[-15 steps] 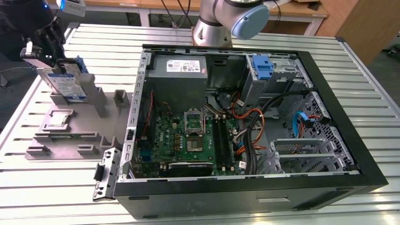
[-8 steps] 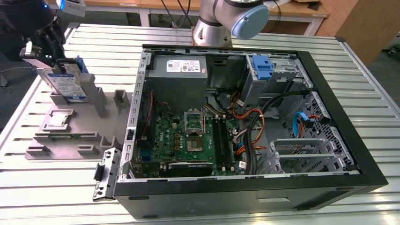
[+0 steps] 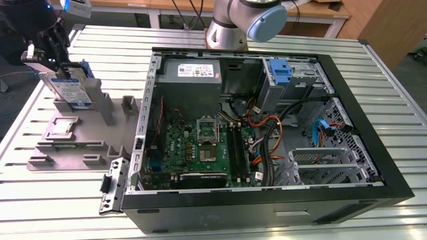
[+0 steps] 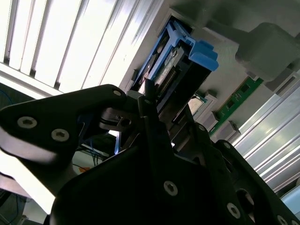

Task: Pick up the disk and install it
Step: 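Pick up the disk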

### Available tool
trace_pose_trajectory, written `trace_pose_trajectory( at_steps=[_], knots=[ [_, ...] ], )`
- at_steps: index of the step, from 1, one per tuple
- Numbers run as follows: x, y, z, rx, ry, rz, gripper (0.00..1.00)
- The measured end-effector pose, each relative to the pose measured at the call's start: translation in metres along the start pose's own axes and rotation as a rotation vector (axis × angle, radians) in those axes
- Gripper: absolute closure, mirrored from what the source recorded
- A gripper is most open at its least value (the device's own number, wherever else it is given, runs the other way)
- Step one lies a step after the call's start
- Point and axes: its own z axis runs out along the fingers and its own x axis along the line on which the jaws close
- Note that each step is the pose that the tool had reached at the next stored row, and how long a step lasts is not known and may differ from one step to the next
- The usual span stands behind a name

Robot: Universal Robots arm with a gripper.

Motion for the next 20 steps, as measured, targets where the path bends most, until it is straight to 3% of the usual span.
trace_pose_trajectory(
  at_steps=[7,14,20],
  knots=[
    [0.0000,0.0000,-0.0002,0.0002,-0.0001,0.001,0.65],
    [-0.0006,0.0003,-0.0097,0.0001,-0.0001,0.001,0.65],
    [-0.0006,0.0003,-0.0100,0.0001,-0.0001,0.001,0.65]
  ],
)
